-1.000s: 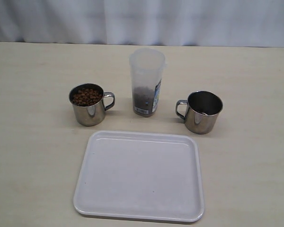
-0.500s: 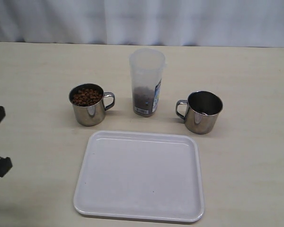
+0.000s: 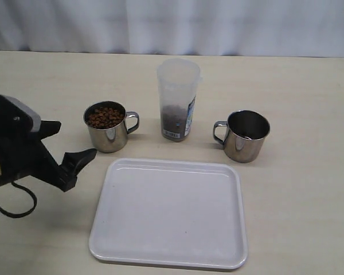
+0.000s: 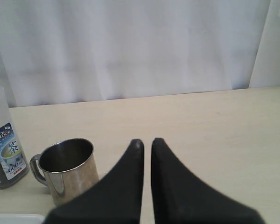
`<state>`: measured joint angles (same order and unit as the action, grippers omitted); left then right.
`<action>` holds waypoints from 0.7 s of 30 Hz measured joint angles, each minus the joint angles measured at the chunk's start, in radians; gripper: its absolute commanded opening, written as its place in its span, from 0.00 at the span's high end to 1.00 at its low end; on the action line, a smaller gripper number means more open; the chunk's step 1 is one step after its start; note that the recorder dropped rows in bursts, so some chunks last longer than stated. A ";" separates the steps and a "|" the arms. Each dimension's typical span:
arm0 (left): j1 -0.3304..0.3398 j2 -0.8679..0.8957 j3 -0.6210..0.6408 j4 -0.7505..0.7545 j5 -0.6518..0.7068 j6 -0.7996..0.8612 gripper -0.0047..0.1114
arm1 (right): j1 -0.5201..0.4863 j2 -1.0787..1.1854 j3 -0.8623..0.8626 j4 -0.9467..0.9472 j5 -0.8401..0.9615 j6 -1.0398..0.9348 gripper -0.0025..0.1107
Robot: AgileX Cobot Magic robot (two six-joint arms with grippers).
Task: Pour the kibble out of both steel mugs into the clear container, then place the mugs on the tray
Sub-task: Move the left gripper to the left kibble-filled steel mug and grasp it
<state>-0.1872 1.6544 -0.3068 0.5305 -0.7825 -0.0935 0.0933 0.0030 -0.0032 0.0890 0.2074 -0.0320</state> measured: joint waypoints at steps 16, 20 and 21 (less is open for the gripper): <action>0.070 0.262 -0.157 0.058 -0.087 0.146 0.06 | 0.000 0.000 0.000 0.000 0.000 0.000 0.94; 0.130 0.353 -0.193 0.188 -0.212 0.136 0.06 | 0.000 0.000 0.000 0.000 0.000 0.000 0.94; 0.142 0.370 -0.210 0.219 -0.225 0.120 0.06 | 0.000 0.000 0.000 0.000 0.000 0.000 0.94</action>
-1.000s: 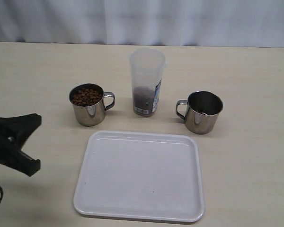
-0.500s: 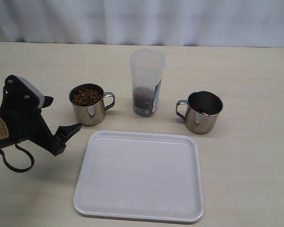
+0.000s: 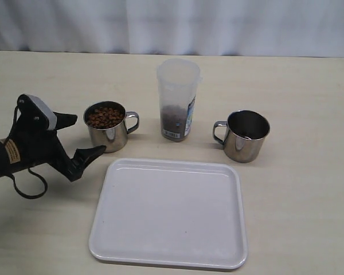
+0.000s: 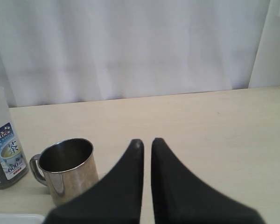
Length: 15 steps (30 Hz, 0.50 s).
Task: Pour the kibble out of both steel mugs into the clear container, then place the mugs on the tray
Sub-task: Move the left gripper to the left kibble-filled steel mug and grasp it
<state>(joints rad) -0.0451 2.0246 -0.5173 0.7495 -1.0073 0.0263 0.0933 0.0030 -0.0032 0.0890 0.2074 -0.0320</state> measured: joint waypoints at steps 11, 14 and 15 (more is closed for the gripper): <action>0.032 0.140 -0.211 0.209 -0.029 -0.176 0.06 | 0.000 0.000 0.000 0.000 0.000 0.000 0.94; 0.032 0.180 -0.258 0.250 -0.040 -0.192 0.06 | 0.000 0.000 0.000 0.000 0.000 0.000 0.94; 0.032 0.196 -0.276 0.260 -0.052 -0.196 0.06 | 0.000 0.000 0.000 0.000 0.000 0.000 0.94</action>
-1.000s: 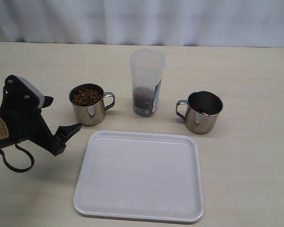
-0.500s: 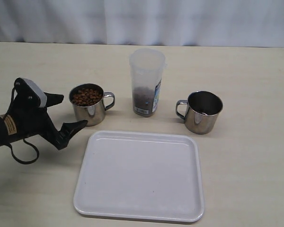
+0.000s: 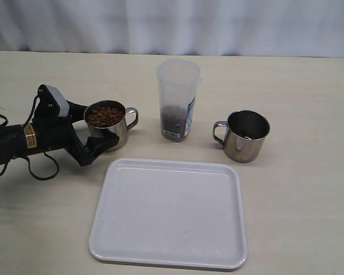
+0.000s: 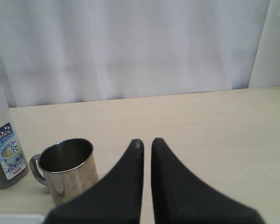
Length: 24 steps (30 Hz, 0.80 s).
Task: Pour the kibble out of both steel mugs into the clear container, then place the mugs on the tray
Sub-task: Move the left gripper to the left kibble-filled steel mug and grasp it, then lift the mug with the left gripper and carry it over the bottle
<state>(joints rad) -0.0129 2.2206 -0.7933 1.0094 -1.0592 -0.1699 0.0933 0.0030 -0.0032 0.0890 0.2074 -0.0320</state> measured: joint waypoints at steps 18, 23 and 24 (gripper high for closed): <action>0.000 0.114 -0.159 0.085 -0.119 -0.091 0.06 | 0.000 0.000 0.000 0.000 0.000 0.000 0.94; -0.026 0.125 -0.182 0.085 -0.085 -0.091 0.06 | 0.000 0.000 0.000 0.000 0.000 0.000 0.94; -0.028 0.127 -0.184 0.085 -0.085 -0.091 0.06 | 0.000 0.000 0.000 0.000 0.000 0.000 0.94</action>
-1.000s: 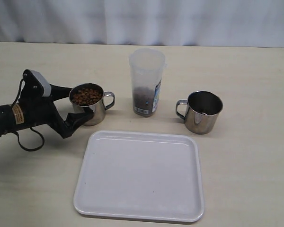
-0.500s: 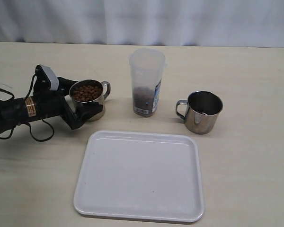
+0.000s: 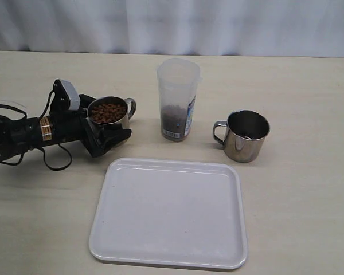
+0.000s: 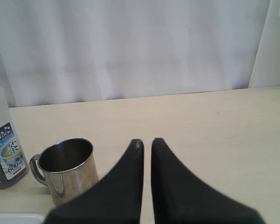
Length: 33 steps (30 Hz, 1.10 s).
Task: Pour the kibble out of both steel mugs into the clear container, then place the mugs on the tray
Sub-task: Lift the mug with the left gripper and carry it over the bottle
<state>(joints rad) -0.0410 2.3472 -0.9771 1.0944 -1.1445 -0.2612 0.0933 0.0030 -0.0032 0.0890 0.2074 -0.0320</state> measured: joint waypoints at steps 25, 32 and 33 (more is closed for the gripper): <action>0.123 -0.067 -0.044 0.251 -0.021 -0.232 0.96 | 0.000 0.000 0.000 0.000 0.000 0.000 0.94; 0.129 -0.299 0.105 0.126 -0.030 -0.263 0.96 | 0.000 0.000 0.000 0.000 0.000 0.000 0.94; 0.126 -0.321 0.119 0.104 -0.020 -0.257 0.96 | 0.000 0.000 0.000 0.000 0.000 0.000 0.94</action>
<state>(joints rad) 0.0850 2.0261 -0.8583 1.1982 -1.1643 -0.5187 0.0933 0.0030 -0.0032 0.0890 0.2074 -0.0320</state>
